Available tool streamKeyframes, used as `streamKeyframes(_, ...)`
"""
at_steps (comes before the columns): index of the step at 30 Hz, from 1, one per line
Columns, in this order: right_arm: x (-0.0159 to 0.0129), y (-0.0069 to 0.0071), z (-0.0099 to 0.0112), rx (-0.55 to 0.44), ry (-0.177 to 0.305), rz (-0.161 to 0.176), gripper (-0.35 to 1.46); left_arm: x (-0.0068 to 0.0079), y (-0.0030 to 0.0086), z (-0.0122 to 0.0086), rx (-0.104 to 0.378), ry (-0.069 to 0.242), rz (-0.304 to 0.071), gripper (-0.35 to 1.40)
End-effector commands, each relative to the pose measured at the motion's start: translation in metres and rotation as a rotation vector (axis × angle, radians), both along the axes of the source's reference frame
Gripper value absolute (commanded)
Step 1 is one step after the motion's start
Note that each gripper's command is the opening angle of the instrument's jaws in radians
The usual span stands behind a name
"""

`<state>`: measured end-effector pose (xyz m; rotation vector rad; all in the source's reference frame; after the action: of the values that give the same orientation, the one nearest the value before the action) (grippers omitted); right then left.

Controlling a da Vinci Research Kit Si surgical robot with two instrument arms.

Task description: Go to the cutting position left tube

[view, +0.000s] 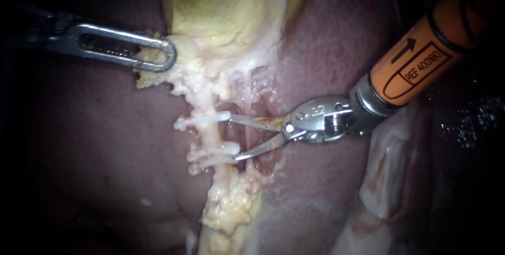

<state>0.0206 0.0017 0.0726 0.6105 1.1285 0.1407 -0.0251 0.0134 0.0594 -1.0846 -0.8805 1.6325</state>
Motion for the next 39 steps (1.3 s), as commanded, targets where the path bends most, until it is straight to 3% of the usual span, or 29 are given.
streamKeyframes(1, 0.0002, -0.0001, -0.0001, 0.000, 0.017, -0.004, 1.40, 0.0000, 0.0000, 0.0000, 0.000, 0.000, 0.000, -0.35)
streamKeyframes(5, 0.0010, -0.0002, -0.0003, 0.004, 0.082, -0.024, 1.40, 0.0000, 0.0000, 0.0000, 0.000, 0.000, 0.000, -0.35)
streamKeyframes(19, 0.0052, -0.0009, -0.0017, 0.055, 0.177, -0.038, 1.38, 0.0000, -0.0001, 0.0003, 0.000, -0.002, 0.003, -0.35)
streamKeyframes(26, 0.0078, -0.0009, -0.0021, 0.135, 0.159, 0.014, 1.35, -0.0001, -0.0002, 0.0004, 0.000, -0.003, 0.004, -0.35)
streamKeyframes(39, 0.0101, -0.0007, -0.0021, 0.187, 0.127, 0.057, 1.31, -0.0002, -0.0002, 0.0004, -0.001, -0.005, 0.002, -0.35)
